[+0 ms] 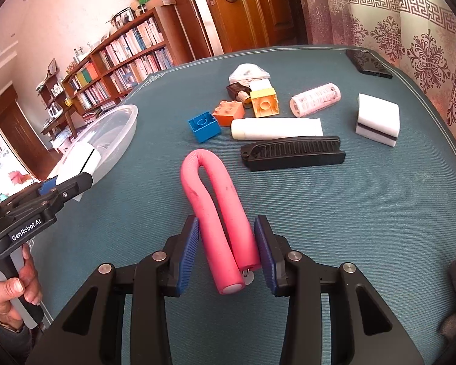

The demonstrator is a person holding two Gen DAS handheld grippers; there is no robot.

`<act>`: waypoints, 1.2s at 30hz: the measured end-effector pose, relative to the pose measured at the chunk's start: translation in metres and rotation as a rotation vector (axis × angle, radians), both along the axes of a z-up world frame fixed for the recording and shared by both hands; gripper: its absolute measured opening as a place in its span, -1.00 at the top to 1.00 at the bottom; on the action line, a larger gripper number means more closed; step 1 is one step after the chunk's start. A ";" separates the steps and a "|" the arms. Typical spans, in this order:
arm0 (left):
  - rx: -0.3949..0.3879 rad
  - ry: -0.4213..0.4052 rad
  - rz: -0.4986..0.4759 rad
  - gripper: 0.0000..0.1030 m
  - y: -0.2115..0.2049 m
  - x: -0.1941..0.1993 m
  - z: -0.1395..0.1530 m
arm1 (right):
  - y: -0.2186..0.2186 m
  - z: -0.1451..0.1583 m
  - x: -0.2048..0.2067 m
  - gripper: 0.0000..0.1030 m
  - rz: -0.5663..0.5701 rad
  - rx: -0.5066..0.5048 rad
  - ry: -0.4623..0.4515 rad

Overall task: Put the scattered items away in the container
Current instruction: 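Lower sponge into clear bowl, open left gripper while right gripper releases pink tube there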

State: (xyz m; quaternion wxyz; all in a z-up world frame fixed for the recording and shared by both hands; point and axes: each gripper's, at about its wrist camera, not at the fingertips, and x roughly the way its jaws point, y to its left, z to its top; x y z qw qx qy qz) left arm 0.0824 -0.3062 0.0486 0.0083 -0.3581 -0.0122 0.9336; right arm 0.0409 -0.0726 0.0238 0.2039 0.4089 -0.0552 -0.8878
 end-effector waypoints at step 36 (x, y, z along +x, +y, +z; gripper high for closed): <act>0.114 0.015 0.191 -0.34 -0.149 -0.038 -0.015 | -0.222 0.028 -0.081 0.20 0.149 -0.003 0.033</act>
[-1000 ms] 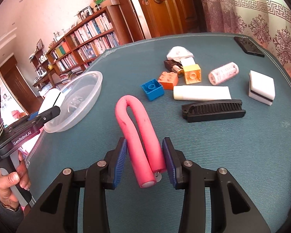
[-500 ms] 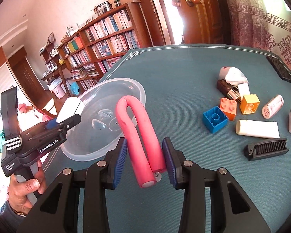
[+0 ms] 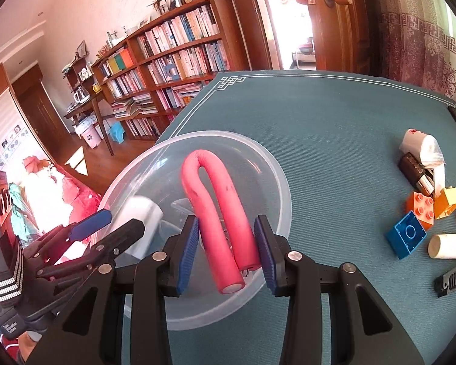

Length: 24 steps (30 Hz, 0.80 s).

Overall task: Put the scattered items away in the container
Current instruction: 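Lower sponge into clear bowl, open left gripper while right gripper releases pink tube there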

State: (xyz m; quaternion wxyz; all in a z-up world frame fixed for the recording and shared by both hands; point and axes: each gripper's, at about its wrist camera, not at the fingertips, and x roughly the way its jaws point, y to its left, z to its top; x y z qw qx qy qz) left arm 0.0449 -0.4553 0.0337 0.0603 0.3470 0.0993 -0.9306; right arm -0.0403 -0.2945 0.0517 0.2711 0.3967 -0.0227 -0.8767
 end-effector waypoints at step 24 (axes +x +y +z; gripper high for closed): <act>-0.052 0.046 0.047 -0.87 0.003 0.005 0.010 | 0.016 -0.004 -0.002 0.12 -0.019 -0.080 0.036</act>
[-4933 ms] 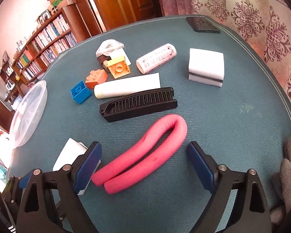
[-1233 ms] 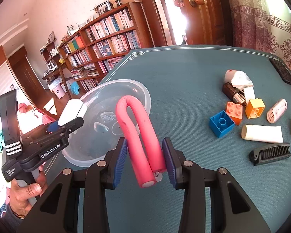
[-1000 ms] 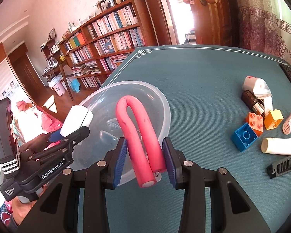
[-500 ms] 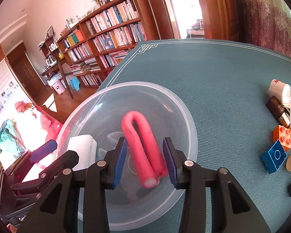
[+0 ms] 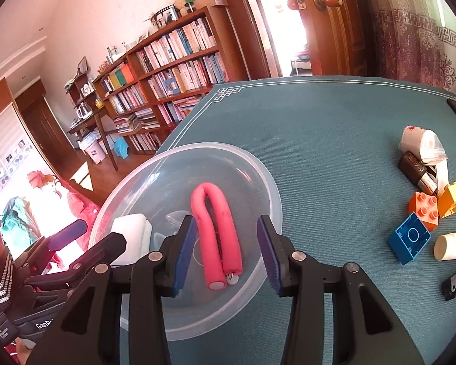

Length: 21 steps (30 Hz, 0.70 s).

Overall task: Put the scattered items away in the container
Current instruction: 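Lower sponge into clear bowl, open left gripper while right gripper releases pink tube there, then withdraw both grippers from the bowl toward the remaining items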

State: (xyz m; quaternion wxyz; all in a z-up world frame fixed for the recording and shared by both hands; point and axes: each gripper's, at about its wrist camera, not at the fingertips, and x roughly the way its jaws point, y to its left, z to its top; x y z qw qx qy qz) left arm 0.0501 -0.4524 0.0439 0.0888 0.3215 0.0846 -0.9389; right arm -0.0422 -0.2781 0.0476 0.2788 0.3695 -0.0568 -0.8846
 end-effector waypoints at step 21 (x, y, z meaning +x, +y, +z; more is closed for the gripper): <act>-0.121 0.050 -0.074 -1.00 0.064 0.006 0.020 | 0.109 -0.016 0.035 -0.18 -0.145 0.028 -0.010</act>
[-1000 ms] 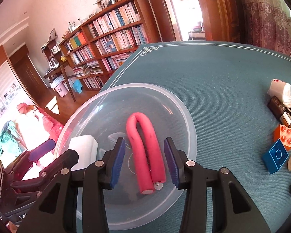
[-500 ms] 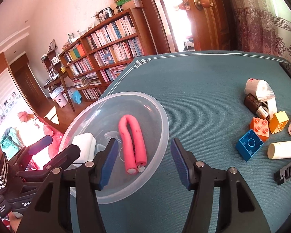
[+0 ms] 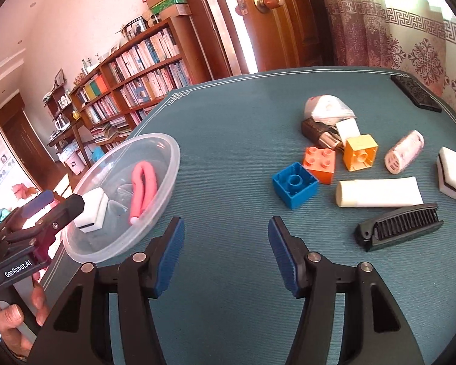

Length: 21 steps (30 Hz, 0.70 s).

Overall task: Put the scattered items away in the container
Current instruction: 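Withdraw both grippers from the bowl toward the remaining items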

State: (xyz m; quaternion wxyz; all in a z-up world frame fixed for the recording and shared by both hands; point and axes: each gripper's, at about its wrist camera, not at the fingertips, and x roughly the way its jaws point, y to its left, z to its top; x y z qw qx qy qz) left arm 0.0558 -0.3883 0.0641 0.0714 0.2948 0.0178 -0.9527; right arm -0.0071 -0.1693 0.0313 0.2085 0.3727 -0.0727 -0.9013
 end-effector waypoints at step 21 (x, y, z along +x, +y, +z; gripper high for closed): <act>-0.024 -0.022 -0.160 -1.00 0.084 -0.013 0.000 | 0.110 -0.023 -0.013 -0.18 -0.268 -0.037 -0.143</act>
